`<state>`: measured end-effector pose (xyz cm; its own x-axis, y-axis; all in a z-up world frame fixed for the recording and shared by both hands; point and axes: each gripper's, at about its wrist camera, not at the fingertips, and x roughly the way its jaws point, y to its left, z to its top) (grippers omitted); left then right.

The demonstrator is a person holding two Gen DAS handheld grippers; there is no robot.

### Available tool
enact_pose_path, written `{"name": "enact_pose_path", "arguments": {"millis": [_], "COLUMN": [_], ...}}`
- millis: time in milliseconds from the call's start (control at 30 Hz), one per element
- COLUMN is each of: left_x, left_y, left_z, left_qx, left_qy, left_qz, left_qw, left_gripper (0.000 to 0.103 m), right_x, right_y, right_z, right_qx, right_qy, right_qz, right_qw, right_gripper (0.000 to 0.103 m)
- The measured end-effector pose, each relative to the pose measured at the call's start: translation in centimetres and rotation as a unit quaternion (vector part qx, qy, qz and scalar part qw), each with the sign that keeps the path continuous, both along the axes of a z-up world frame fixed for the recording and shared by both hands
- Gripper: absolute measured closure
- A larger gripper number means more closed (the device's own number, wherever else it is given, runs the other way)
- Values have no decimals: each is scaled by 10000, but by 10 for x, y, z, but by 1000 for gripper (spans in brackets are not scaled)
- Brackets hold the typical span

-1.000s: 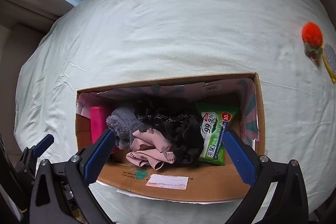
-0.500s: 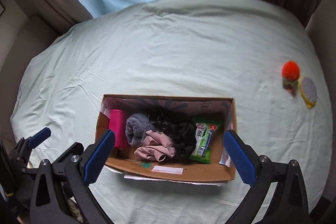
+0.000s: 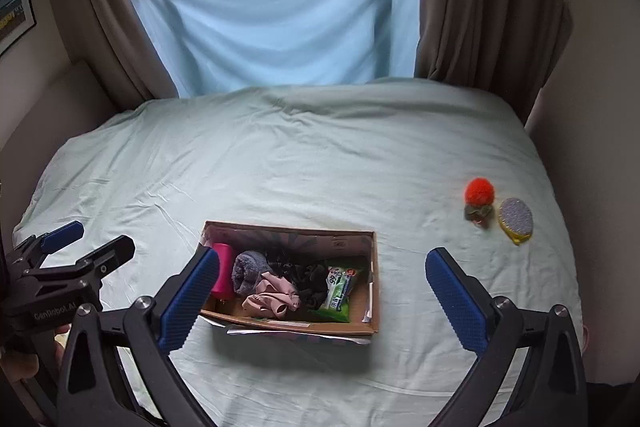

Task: Organize soft objects
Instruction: 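Withdraw both grippers and move them toward the pom-pom and sponge brush, then grasp the orange pom-pom with the left gripper while the right grasps the glitter sponge brush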

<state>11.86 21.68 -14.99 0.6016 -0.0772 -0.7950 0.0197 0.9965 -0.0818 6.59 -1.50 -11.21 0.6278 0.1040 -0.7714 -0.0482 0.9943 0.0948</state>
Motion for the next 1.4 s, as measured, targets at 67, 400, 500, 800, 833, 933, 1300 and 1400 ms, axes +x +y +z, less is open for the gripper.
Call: {"name": "enact_pose_path", "arguments": {"millis": [67, 400, 500, 800, 833, 933, 1300, 1400], "left_x": [-9, -44, -45, -33, -30, -16, 59, 87], "left_y": [-3, -29, -49, -136, -147, -183, -316, -348], "left_z": [10, 53, 61, 71, 71, 66, 15, -11], "left_qx": [2, 108, 58, -80, -95, -81, -50, -10], "left_qy": [-113, -705, -806, -1009, -986, -907, -422, -274], "left_qz": [-25, -134, -211, -552, -592, -729, -1230, -1306], "left_qw": [9999, 9974, 9965, 9933, 9933, 9932, 9915, 9911], "left_gripper": [0, 0, 0, 0, 0, 0, 0, 0], "right_x": [-12, -53, -59, -70, -70, -66, -12, 13], "right_y": [-6, -39, -58, -143, -153, -188, -301, -326], "right_z": [10, 39, 44, 51, 50, 45, -6, -32], "right_qx": [-14, 110, 190, 108, 61, 14, 99, 73], "right_qy": [-144, -564, -687, -863, -860, -797, -363, -235], "right_qz": [-79, -364, -449, -910, -962, -1064, -1260, -1212], "right_qw": [9999, 9977, 9964, 9920, 9916, 9911, 9913, 9923], "right_gripper": [0, 0, 0, 0, 0, 0, 0, 0]}}
